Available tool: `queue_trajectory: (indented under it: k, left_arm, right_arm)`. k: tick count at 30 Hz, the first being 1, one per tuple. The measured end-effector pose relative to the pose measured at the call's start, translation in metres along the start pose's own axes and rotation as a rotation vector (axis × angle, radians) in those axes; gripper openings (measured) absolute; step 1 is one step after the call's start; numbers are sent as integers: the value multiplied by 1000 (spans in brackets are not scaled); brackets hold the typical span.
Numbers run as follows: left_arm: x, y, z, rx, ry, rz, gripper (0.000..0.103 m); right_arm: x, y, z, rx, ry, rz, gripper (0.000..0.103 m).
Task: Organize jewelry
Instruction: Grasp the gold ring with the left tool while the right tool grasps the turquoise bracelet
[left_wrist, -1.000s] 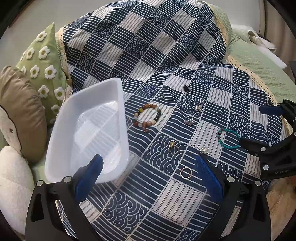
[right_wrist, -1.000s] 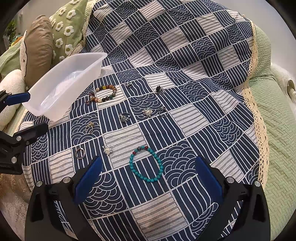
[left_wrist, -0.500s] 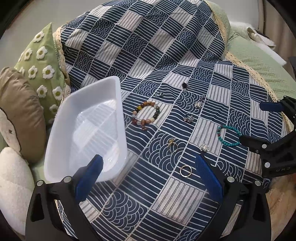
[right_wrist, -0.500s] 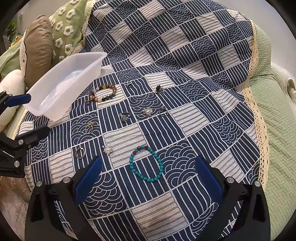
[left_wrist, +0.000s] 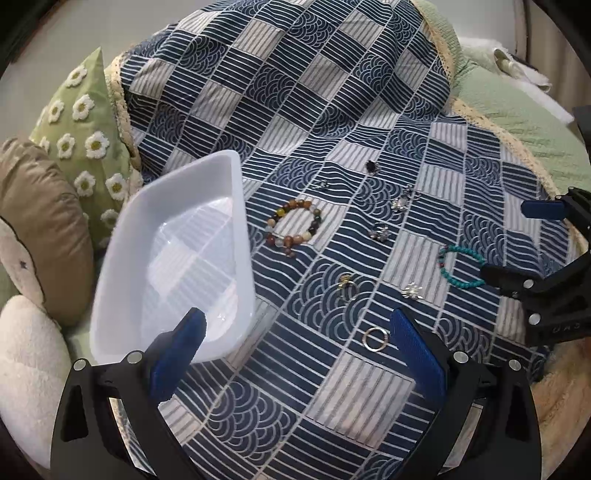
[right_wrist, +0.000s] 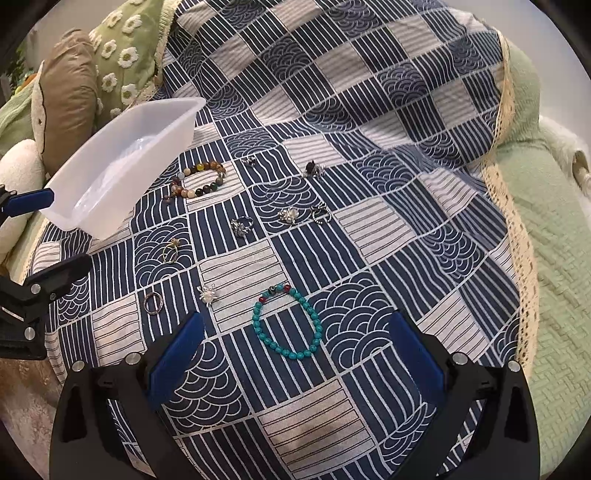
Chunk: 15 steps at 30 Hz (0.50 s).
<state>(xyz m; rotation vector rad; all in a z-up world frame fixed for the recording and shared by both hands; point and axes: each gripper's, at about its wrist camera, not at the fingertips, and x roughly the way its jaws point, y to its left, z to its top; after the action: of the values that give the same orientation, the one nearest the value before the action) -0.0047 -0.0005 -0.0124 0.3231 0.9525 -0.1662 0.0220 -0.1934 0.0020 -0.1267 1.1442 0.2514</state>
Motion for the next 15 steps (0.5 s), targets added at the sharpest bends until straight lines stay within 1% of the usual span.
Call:
queue_trajectory:
  k: [2,4,6,7,9,10,12,15]
  left_arm:
    - [3,-1,0,-5,10,1,96]
    - [9,1,1,-38,37,-25,96]
    - [15,4,1,-82,63,-78,96]
    - [16,6,1,-107,65,-115,96]
    - [20,6,-1,-141,78,-168,96]
    - [23,6,-2,-161,92,-209,95]
    - [28,0,-4,-161,111,-241,95]
    - [32,-11,-8,-141,111,-250,94]
  right_arm:
    - [3,-3,1,11,3,-22,99]
    - [4,-6,3,14,4,-42,99]
    - [10,-9,3,15,18,-88,99]
    - [12,-9,3,15,22,-95,99]
    - [23,-11,1,25,68,-131,99]
    - [26,-11,0,31,80,-140,99]
    - [34,-13,-2,42,97,-143,99]
    - [41,-18,0,61,112,-134,97]
